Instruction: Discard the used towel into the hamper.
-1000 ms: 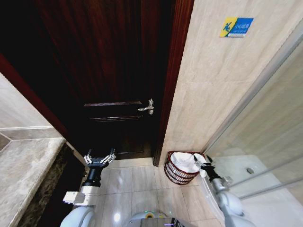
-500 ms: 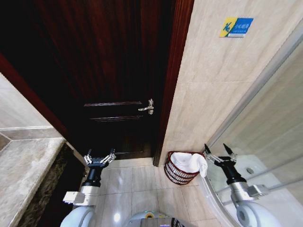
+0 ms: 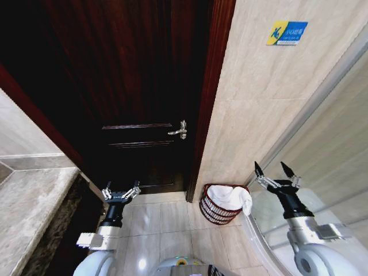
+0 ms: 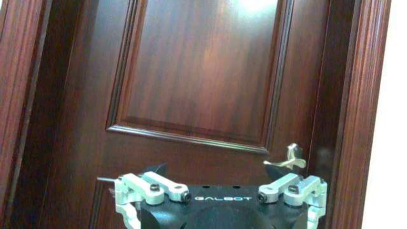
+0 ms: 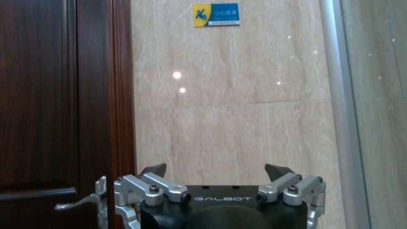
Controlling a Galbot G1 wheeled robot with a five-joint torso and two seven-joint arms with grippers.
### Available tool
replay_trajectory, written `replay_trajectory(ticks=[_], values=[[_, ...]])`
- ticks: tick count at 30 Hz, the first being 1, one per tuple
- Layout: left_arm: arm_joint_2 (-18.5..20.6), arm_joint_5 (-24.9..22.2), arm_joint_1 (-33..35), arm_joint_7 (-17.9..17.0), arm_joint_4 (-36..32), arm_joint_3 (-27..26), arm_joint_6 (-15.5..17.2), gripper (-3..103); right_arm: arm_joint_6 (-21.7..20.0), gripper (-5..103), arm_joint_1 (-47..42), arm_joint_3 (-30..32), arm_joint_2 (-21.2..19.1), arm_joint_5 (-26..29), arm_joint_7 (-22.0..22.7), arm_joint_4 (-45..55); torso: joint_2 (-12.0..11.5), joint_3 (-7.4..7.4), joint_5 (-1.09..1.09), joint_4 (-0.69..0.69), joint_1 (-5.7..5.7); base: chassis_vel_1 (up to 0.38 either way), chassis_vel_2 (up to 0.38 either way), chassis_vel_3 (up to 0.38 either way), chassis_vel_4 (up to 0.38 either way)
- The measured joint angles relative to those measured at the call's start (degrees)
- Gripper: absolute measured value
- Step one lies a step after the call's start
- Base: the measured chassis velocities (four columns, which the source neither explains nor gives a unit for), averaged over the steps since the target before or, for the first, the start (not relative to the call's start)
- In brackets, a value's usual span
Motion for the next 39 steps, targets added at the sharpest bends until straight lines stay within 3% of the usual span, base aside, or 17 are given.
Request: replay_trajectory(ticks=[39], values=[[0.0, 0.0, 0.0, 0.0, 0.0, 0.0, 0.0, 100, 0.5, 100, 0.1, -0.2, 0.2, -0.1, -0.3, -0.5, 0.0, 0.00, -0.01, 0.00, 0.00, 0.023, 0.020, -0.018, -0.018]])
